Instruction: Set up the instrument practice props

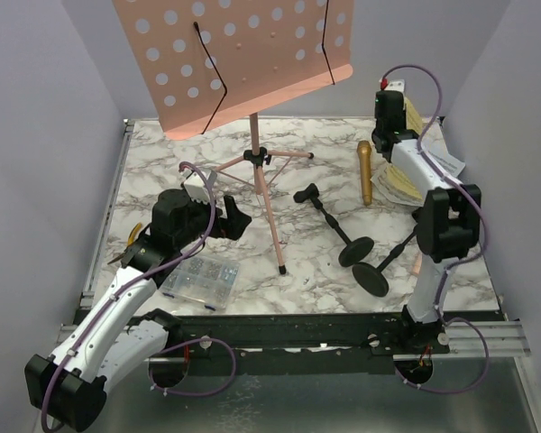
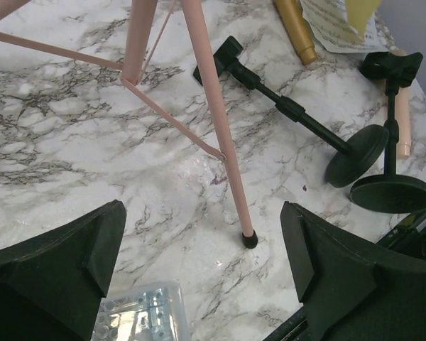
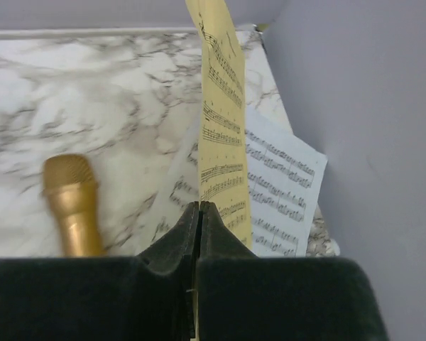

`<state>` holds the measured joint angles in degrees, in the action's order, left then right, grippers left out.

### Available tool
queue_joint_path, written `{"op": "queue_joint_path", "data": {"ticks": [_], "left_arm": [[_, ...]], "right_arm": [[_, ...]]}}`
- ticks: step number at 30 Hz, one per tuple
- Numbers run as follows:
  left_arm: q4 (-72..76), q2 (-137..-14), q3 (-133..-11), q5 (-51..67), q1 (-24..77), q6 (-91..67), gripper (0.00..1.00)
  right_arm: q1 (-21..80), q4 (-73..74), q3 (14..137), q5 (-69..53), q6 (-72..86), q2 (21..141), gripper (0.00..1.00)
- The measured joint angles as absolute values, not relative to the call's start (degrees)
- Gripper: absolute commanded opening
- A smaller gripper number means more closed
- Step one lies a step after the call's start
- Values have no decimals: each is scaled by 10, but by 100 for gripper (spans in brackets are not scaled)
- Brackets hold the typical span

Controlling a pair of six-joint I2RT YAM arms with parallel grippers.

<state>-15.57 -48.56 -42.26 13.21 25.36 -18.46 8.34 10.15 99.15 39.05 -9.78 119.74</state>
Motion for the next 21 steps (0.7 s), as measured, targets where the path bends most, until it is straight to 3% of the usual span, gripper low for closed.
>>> {"op": "queue_joint_path", "data": {"ticks": [8, 15, 21], "left_arm": [[-157, -462, -422, 83, 254, -225, 99], [-176, -410, -386, 27, 253, -469, 99], [-194, -397, -369, 71, 253, -637, 99]], "right_arm": [[138, 151, 825, 170, 1, 950, 0], [227, 143, 642, -70, 109, 808, 0], [357, 4, 528, -205, 232, 764, 0]]}}
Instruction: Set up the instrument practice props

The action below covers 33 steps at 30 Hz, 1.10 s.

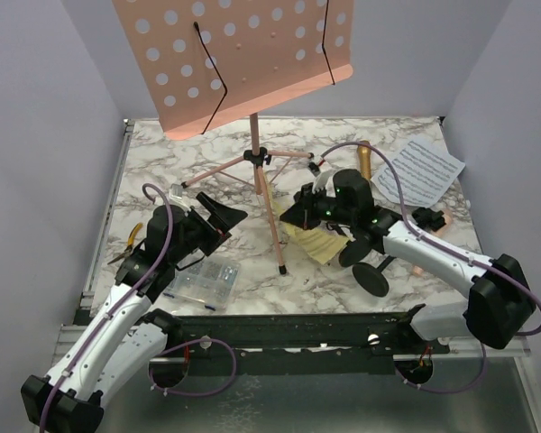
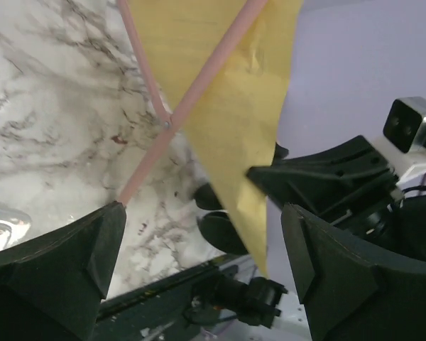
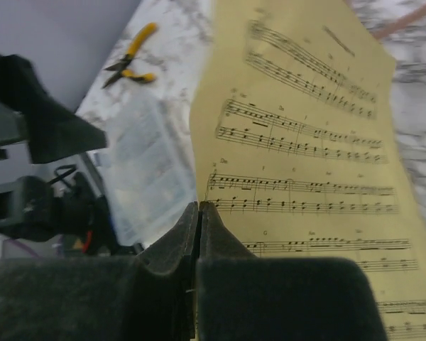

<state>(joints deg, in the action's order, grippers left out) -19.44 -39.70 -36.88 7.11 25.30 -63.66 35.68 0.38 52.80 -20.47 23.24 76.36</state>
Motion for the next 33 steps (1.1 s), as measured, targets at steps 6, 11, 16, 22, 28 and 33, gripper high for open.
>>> {"op": "queue_joint_path", "data": {"ticks": [6, 11, 16, 22, 28, 33], "left_arm": [[-194, -402, -366, 126, 253, -740, 94], [-192, -413, -366, 146, 253, -765, 92], [-190, -439, -366, 151, 253, -754, 89], [-196, -456, -366, 135, 253, -722, 80], [-221, -463, -368, 71, 253, -661, 76], [-237, -504, -391, 34, 253, -588, 72]], "right_arm": [[472, -93, 515, -197, 293, 765, 0], [524, -124, 515, -169, 304, 771, 0], [550, -134, 521, -131, 295, 802, 0], [568, -134, 524, -93, 283, 826, 0], [594, -122, 553, -62, 269, 862, 0], [611, -100, 595, -27, 253, 894, 0]]}}
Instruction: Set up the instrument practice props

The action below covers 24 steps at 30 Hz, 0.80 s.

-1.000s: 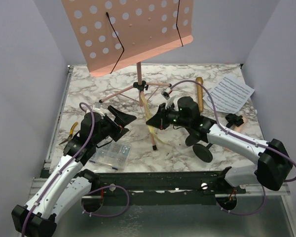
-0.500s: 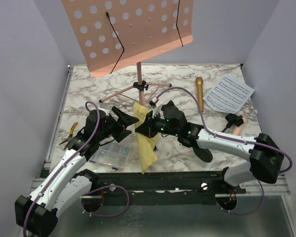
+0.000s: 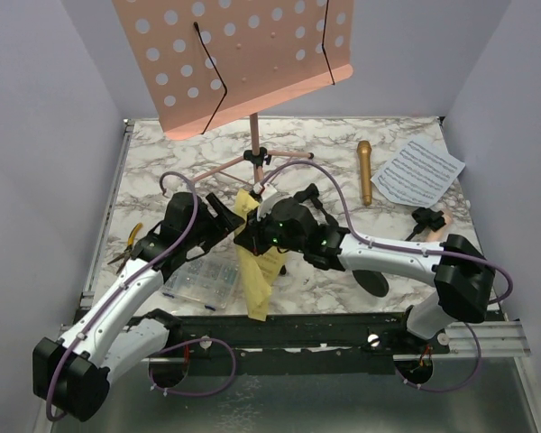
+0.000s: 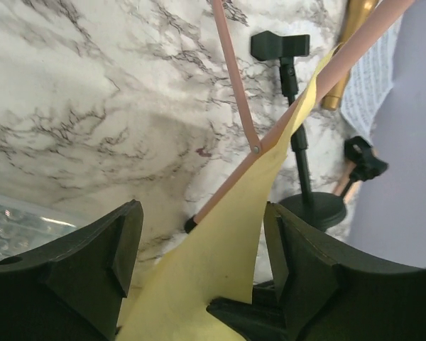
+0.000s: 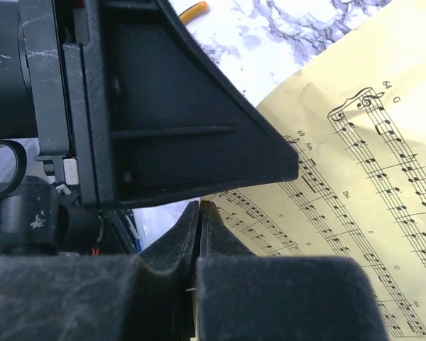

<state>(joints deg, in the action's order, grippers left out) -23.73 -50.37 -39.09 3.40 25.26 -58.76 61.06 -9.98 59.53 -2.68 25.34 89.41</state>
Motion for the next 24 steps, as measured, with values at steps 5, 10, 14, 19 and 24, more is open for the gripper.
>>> {"op": "queue_joint_path", "data": {"ticks": [5, 10, 14, 19, 24], "left_arm": [[-239, -553, -425, 31, 253, -510, 60], [-239, -599, -451, 52, 253, -444, 41], [-239, -620, -460, 75, 253, -407, 22], [-236, -632, -465, 115, 253, -367, 0], [-237, -629, -476, 149, 253, -333, 0]], "right_arm": [[630, -70, 619, 25, 239, 917, 0], [655, -32, 666, 74, 213, 957, 0], [660, -11, 673, 88, 196, 961, 11], [660, -2, 673, 84, 192, 959, 69], [660, 19, 649, 84, 173, 918, 93]]}}
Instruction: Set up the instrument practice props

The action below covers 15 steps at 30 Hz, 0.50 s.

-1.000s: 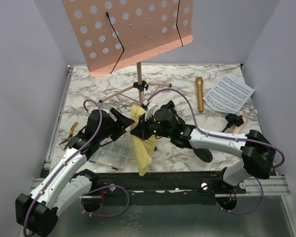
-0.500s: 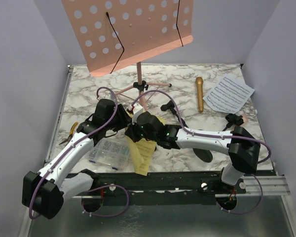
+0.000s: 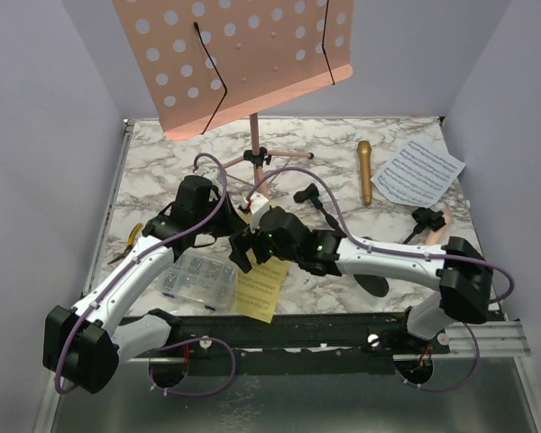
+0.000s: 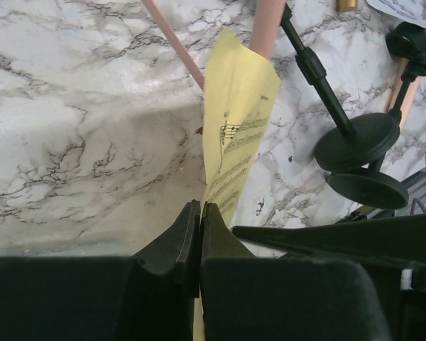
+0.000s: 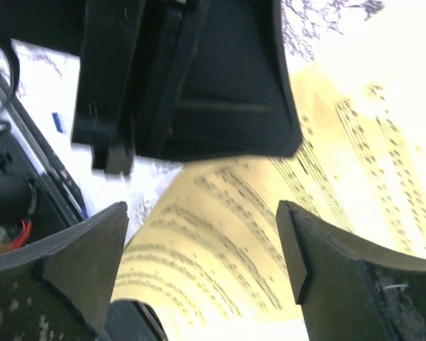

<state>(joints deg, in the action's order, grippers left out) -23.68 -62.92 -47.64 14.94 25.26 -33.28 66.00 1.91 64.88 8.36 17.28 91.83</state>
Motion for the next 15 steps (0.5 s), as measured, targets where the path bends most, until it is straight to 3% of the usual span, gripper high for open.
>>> {"op": "queue_joint_path", "data": {"ticks": [5, 10, 15], "left_arm": [[-247, -600, -491, 165, 253, -307, 0], [-256, -538, -507, 170, 253, -288, 0], [-260, -469, -538, 150, 253, -271, 0]], "right_arm": [[660, 68, 611, 98, 141, 816, 100], [660, 100, 562, 135, 127, 690, 100], [660, 101, 520, 95, 116, 607, 100]]}}
